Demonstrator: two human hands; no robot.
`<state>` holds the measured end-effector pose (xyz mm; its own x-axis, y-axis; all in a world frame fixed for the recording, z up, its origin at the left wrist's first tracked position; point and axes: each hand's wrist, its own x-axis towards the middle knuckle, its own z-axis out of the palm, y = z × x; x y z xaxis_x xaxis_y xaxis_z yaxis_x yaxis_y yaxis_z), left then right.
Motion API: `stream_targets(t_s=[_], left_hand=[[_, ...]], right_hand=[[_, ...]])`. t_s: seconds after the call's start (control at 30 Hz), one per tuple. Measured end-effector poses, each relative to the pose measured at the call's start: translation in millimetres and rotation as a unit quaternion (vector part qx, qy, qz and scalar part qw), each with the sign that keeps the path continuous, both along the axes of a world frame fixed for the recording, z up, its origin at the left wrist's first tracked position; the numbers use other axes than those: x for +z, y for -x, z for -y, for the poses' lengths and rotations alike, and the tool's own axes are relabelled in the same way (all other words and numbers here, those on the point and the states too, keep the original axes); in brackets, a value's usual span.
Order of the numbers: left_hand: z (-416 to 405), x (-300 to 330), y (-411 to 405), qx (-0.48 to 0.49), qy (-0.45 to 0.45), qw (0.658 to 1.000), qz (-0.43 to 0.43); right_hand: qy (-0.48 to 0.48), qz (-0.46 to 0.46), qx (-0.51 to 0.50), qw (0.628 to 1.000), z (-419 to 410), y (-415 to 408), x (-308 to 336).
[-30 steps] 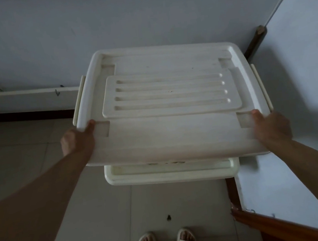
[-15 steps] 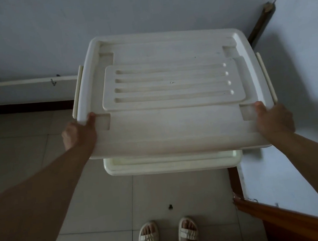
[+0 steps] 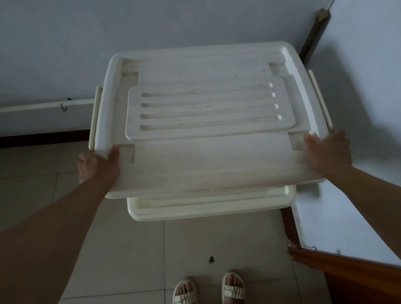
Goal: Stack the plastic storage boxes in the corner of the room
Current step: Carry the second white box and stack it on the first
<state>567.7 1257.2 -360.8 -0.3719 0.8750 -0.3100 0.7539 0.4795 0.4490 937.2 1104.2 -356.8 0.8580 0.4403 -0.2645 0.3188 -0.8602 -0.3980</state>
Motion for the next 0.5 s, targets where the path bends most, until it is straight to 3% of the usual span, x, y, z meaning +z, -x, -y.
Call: stream_targets(t_s=[0.17, 0.33, 0.5], left_hand=[[32.9, 20.9, -5.5, -0.042, -0.009, 0.996, -0.08], [64.4, 33.8, -17.2, -0.222, -0.029, 0.963, -0.152], [80.9, 29.5, -32.8, -0.368, 0.005, 0.92, -0.131]], right_hand=[[0.044, 0.099, 0.116, 0.987, 22.3, 31.2, 17.4], [0.035, 0.106, 0.256, 0.96, 32.7, 70.9, 30.9], [0.064, 0.1, 0.402, 0.908, 30.5, 95.0, 27.7]])
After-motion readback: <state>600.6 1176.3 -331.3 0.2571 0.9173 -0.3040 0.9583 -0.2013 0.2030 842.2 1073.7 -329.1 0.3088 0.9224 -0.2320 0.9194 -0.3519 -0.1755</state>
